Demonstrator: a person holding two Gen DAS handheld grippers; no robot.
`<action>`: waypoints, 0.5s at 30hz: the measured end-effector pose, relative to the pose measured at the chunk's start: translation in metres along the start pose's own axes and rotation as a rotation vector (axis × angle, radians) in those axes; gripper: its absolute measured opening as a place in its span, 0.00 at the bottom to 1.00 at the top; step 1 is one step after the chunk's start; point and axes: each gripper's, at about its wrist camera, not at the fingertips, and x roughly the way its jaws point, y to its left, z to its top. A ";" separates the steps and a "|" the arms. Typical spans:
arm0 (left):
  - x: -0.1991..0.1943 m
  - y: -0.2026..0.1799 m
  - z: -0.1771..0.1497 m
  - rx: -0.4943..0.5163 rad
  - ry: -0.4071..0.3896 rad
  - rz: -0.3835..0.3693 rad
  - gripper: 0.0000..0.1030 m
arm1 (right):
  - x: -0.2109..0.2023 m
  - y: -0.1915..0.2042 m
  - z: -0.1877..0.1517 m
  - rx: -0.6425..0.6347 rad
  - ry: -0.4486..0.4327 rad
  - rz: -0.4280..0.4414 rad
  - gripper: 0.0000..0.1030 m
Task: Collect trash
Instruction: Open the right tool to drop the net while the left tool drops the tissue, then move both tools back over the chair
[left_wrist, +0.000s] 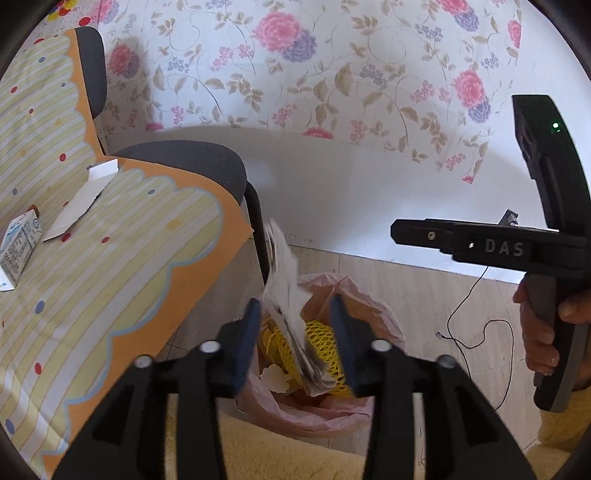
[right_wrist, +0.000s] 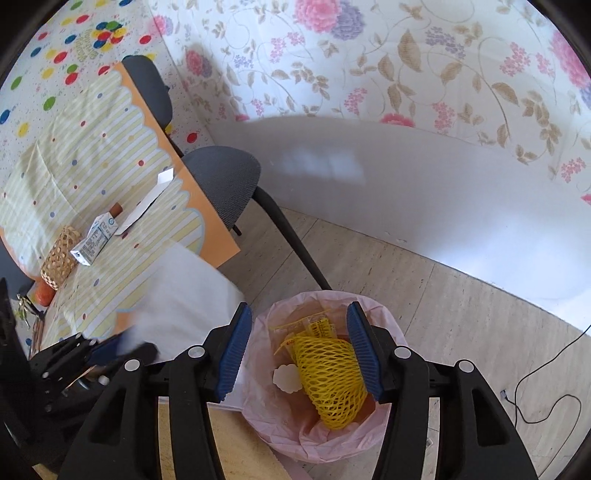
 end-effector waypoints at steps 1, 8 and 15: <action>0.004 0.001 0.000 -0.005 0.010 0.005 0.46 | -0.001 -0.003 -0.001 0.007 -0.004 -0.001 0.53; -0.022 0.030 -0.005 -0.075 -0.052 0.150 0.55 | 0.002 -0.003 0.002 0.013 -0.009 0.032 0.53; -0.074 0.074 -0.018 -0.196 -0.122 0.305 0.56 | -0.002 0.044 0.014 -0.087 -0.074 0.134 0.53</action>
